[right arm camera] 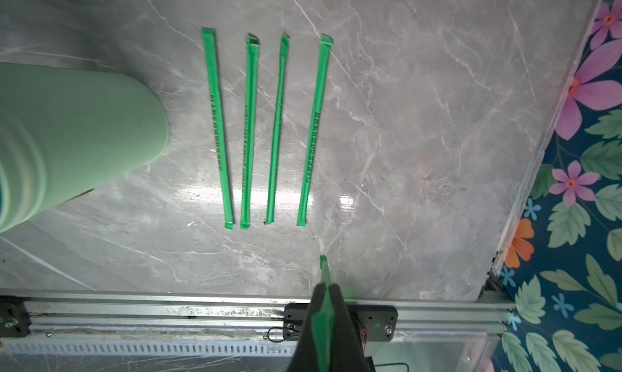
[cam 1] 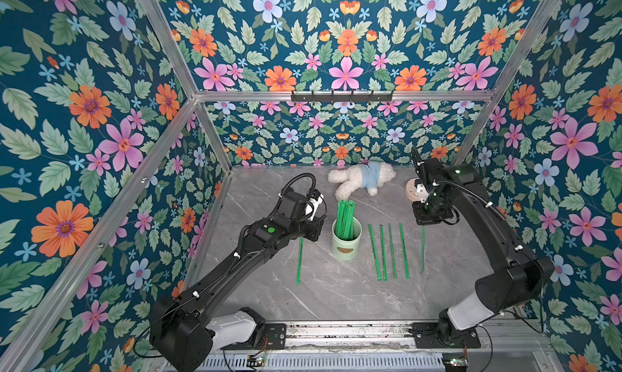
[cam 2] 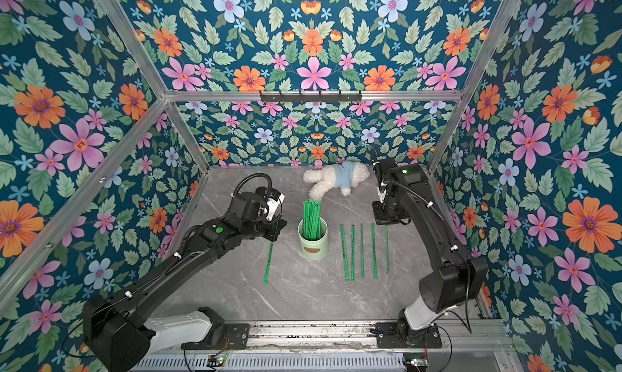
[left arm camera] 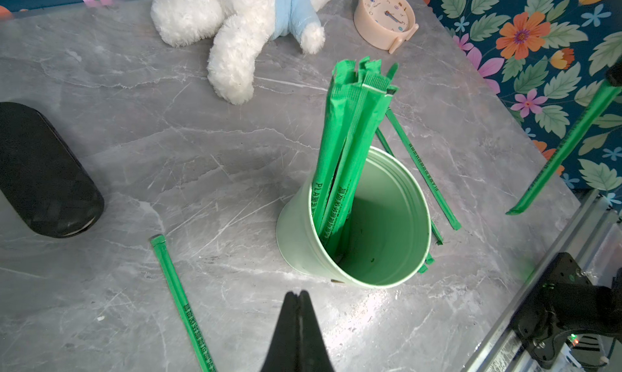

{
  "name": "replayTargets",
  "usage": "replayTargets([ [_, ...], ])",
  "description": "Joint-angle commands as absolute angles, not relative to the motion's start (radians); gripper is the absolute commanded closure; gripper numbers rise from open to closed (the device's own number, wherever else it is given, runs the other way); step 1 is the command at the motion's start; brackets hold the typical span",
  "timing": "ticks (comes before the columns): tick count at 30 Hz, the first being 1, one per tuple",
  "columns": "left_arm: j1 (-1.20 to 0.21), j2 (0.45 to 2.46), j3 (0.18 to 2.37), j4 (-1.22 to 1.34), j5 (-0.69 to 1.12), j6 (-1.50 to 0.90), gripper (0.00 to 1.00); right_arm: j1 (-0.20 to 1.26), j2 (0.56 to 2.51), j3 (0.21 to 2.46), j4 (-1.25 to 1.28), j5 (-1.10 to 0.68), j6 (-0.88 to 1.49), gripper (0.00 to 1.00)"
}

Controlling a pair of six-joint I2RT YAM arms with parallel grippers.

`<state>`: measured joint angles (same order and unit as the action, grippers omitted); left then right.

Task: Take the straws out of the storage container
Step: Place the straw at the center of the board.

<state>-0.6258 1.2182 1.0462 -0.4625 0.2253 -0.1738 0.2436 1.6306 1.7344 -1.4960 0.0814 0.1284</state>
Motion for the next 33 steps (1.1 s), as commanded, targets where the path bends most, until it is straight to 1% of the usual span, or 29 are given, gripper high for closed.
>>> replayTargets([
  [1, -0.629, 1.218, 1.052, -0.469, 0.212, -0.155, 1.0, 0.235, 1.716, 1.745, -1.545, 0.134, 0.134, 1.0],
  [12, -0.629, 1.216, 1.047, -0.469, 0.201, -0.155, 1.0, 0.16, 2.044, 1.85, -1.591, 0.121, 0.127, 1.0],
  [24, -0.63, 1.23, 1.048, -0.47, 0.201, -0.155, 1.0, 0.145, 2.258, 1.963, -1.577, 0.084, 0.111, 1.0],
  [33, -0.63, 1.237, 1.048, -0.469, 0.209, -0.155, 1.0, 0.136, 2.399, 2.141, -1.631, 0.087, 0.107, 0.99],
])
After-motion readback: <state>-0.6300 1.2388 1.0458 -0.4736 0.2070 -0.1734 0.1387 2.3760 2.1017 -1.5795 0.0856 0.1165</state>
